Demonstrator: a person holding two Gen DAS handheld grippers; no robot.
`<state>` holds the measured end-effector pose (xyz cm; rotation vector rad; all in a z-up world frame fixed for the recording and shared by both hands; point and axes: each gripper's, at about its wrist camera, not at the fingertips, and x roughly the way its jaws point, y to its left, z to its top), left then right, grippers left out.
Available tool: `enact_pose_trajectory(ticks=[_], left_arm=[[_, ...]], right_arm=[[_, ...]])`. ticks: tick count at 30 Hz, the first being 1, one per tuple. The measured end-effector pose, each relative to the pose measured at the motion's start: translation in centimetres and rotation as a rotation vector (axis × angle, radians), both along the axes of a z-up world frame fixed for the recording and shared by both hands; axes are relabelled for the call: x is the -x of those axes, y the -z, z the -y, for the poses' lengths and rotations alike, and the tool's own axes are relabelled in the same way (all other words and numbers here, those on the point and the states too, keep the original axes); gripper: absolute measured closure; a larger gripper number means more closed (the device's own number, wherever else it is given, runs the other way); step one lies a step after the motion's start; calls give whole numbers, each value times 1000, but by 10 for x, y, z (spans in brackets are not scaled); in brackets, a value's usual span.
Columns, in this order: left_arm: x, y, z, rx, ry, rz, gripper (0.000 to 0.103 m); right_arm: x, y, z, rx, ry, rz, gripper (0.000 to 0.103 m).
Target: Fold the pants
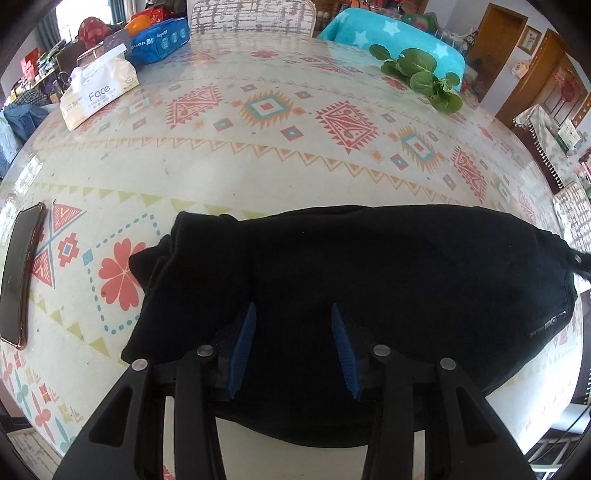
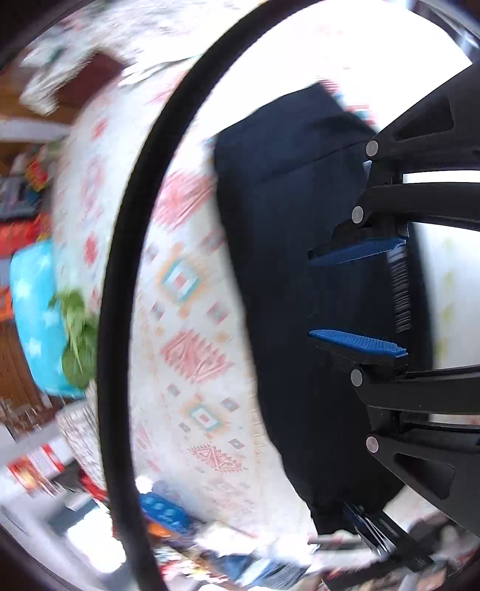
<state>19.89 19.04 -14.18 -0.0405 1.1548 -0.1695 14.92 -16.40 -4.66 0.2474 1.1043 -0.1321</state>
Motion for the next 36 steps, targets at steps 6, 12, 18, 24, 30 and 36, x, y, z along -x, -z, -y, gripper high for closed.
enact_pose_trajectory(ticks=[6,12,18,24,30,36], left_arm=[[-1,1,2,-8,2,13,62],[-1,2,6,-25,10,29,60],[-5,3,6,-21,8,32,60],[-6,4,11,-42,13,39,56],[-6,6,18,-86,16,53,54],[-6,7,25,-122,13,80,52]], right_arm=[[-60,55,-15,-5,28,-104,59],[-46,20,17,-44,-12,9,47],[-4,-2,99,44,127,56,25],[19,31,161,-44,230,-33,25],[16,52,149,-124,203,-32,32],[36,54,135,-16,234,-79,74]])
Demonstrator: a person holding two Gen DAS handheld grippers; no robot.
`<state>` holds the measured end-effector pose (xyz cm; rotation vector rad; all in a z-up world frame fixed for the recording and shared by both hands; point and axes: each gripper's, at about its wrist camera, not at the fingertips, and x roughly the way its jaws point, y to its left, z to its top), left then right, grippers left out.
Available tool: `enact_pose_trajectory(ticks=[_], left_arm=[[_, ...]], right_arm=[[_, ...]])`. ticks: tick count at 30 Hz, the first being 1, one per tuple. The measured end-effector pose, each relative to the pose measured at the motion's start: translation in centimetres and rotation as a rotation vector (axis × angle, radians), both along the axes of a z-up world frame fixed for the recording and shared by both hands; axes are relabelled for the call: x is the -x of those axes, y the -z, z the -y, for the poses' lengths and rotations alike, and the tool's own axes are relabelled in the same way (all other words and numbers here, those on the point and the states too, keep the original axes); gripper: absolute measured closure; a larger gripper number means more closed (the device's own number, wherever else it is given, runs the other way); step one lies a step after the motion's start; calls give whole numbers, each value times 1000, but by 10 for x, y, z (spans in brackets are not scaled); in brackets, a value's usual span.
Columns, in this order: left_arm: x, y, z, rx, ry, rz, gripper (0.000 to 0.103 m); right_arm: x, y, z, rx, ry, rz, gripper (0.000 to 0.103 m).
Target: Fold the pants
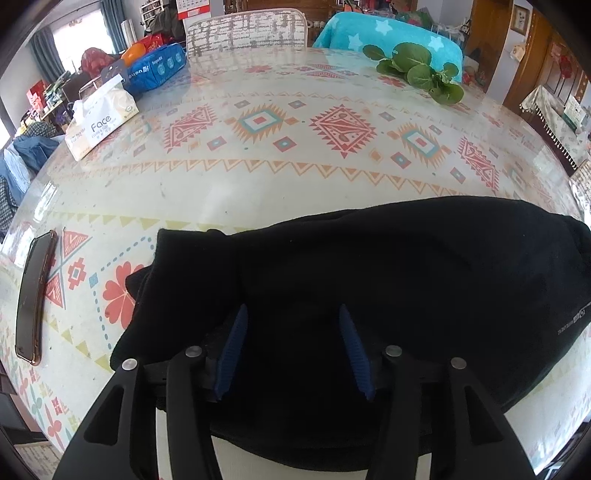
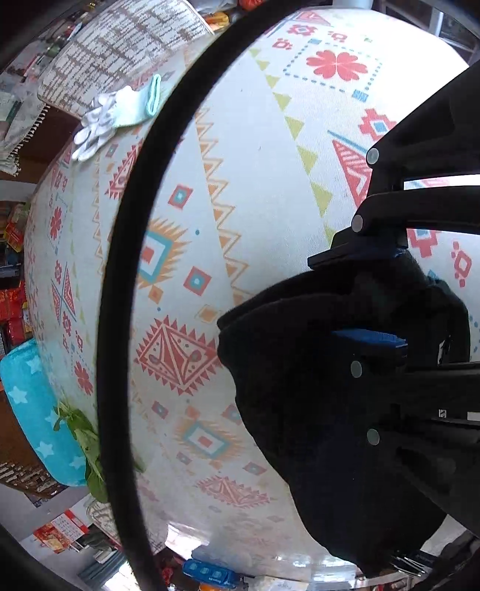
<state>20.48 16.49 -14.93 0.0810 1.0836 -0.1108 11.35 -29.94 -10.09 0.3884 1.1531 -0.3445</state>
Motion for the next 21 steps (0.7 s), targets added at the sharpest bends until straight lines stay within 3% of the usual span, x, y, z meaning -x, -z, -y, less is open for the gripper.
enact_pose_trajectory(ticks=[3,16,18,19,20,21], left_arm=[[-3,0,8,2,11,5,52],[-17,3,89,-4,189,28,51],[-19,3,92,-4,180,30,50],[-19,3,91,4,177,27,50],[-19,3,91,8,179,26,49],[-18,3,89,6,181,26,49]], right_arm=[[17,0,17,-3,48,-8,81],[93,-2,97,-62,254,1,80],[95,-2,103,-54,265,-11,68],[90,-1,103,-43,262,-19,53],[88,-2,103,-26,255,-18,46],[87,-3,103,-14,243,-8,46]])
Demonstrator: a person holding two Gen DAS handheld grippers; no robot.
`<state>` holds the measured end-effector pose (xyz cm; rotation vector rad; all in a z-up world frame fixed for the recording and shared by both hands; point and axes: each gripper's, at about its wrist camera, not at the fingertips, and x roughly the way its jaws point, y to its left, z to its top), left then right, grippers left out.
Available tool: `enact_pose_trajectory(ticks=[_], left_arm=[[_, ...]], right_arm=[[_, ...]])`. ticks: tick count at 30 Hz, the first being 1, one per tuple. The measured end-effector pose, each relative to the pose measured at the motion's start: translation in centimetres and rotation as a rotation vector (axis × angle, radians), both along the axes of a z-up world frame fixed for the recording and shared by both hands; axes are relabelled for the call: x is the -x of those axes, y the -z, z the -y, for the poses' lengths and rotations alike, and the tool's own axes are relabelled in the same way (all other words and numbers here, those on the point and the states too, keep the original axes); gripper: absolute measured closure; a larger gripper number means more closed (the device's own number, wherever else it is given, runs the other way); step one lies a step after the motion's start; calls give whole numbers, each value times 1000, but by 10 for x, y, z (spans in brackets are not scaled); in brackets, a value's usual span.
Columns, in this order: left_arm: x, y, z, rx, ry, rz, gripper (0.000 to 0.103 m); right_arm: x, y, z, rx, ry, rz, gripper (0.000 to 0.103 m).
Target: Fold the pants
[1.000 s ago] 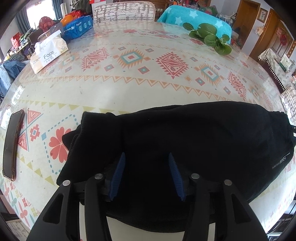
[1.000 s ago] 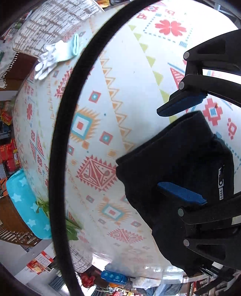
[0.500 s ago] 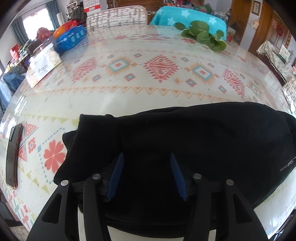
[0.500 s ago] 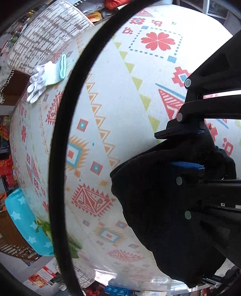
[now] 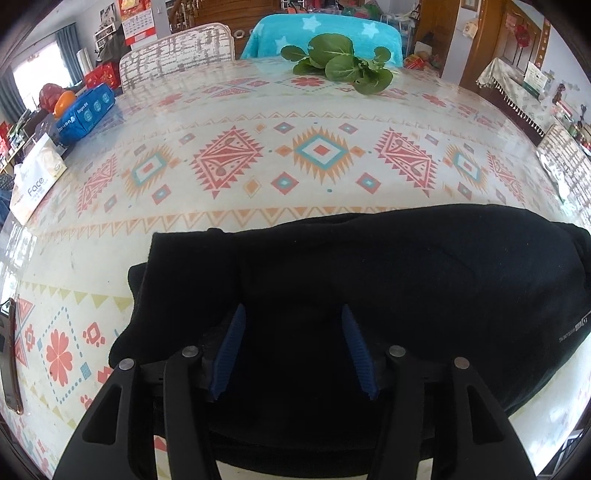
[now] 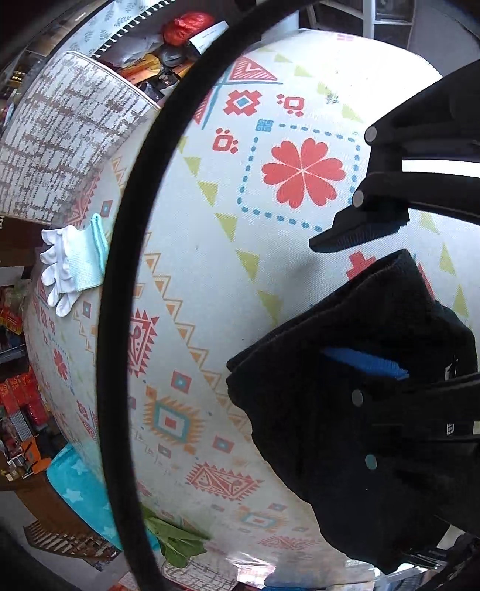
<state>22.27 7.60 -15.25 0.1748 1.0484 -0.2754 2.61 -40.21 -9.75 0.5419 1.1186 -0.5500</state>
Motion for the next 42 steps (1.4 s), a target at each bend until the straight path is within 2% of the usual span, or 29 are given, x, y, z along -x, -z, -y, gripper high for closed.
enact_pose_trajectory(ticks=[4,7,10,12,15,19,22,23,26,29,33,37,39,40,42], left_arm=[[11,-1,-8,-19,2,11,49],[15,-3,-19,4,-18,-4,49],[19,-10,-34,32,-57,-10,49],[24,-16,-47,75,-88,-17,50],[34,-21,-59,99,-112,-23,51],[48,-26,-67,147,-111,-44,51],[49,-32,-76,216,-108,-80,51],[44,-33,-77,211,-106,-87,51],[32,-36,-80,124,-109,-49,51],[27,-45,-96,206,-72,-56,51],[31,-48,-126,201,-73,-43,50],[29,-39,-157,198,-100,-57,50],[25,-35,-171,217,-121,-70,50],[23,-33,-178,239,-131,-83,50],[18,-30,-187,273,-144,-98,50]], right_arm=[[6,-17,-1,18,-4,40,46],[21,-40,0,93,25,98,41],[34,-67,-8,156,27,154,40],[35,-79,-20,176,-11,176,40],[26,-86,-48,183,-120,183,37],[-3,-72,-102,149,-308,171,37],[-26,-54,-150,108,-440,165,37],[-33,-50,-165,93,-480,161,37],[-52,-37,-218,55,-602,143,37],[-72,-35,-271,-6,-713,133,37],[-106,-39,-337,-47,-833,137,37],[-150,-29,-393,-68,-878,85,37],[-176,-14,-420,-1,-867,29,45],[-187,-6,-432,11,-866,8,53],[-205,11,-448,14,-875,-37,53]])
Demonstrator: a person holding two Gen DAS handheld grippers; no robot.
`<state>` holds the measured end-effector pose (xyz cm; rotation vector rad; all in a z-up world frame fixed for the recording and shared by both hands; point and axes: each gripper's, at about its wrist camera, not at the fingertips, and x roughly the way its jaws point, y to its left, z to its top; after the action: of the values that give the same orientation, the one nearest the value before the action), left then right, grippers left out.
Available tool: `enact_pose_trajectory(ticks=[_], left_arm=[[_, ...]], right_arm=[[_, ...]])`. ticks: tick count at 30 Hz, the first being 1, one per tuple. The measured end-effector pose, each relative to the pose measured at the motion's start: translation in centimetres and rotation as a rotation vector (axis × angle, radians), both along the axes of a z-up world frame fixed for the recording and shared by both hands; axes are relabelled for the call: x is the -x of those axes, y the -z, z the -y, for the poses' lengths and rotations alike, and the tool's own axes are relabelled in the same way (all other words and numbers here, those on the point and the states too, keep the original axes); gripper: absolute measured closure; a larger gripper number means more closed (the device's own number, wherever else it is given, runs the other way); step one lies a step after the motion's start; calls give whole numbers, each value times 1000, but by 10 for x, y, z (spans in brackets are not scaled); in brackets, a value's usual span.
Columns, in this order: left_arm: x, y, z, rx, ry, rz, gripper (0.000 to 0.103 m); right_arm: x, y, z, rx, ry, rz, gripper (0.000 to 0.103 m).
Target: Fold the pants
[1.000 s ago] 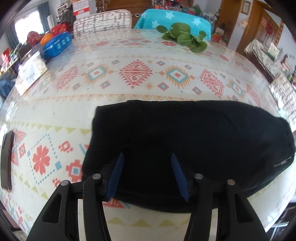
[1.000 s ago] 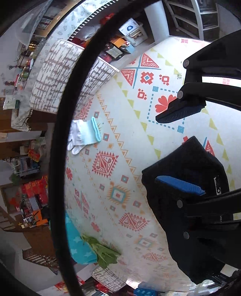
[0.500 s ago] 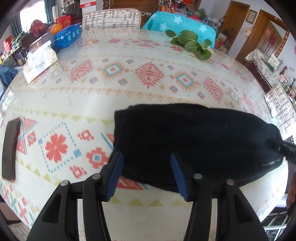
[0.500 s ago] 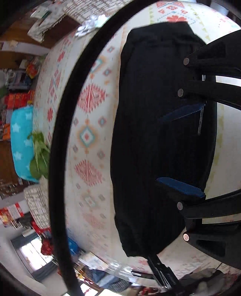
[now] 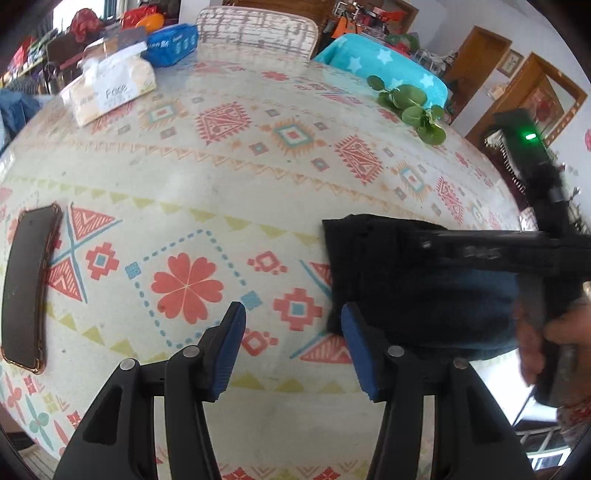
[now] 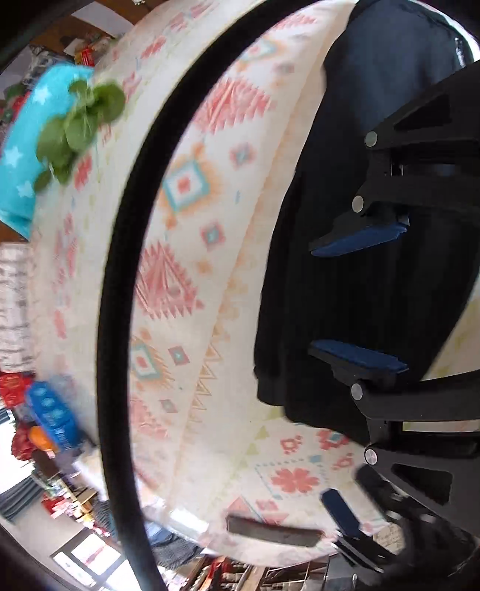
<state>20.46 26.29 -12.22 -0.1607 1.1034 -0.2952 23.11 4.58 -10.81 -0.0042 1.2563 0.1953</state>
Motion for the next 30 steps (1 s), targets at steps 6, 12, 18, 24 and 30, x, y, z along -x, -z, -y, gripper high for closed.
enact_pose_trajectory(ticks=[6,12,18,24,30], left_arm=[[-9,6,-8,93,-1,-23,50],[-9,10,12,159,52,-25,50],[0,13,33,163,106,-22,50],[5,21,33,191,87,-45,50],[7,24,25,214,64,-52,50]], right_arm=[[-26,23,-14,85,-48,-55,52],[-47,-5,-4,-50,-150,-63,48],[-62,3,-37,-47,-325,-117,33],[-68,30,-66,-20,-437,-180,33],[-65,42,-81,-37,-534,-254,22]])
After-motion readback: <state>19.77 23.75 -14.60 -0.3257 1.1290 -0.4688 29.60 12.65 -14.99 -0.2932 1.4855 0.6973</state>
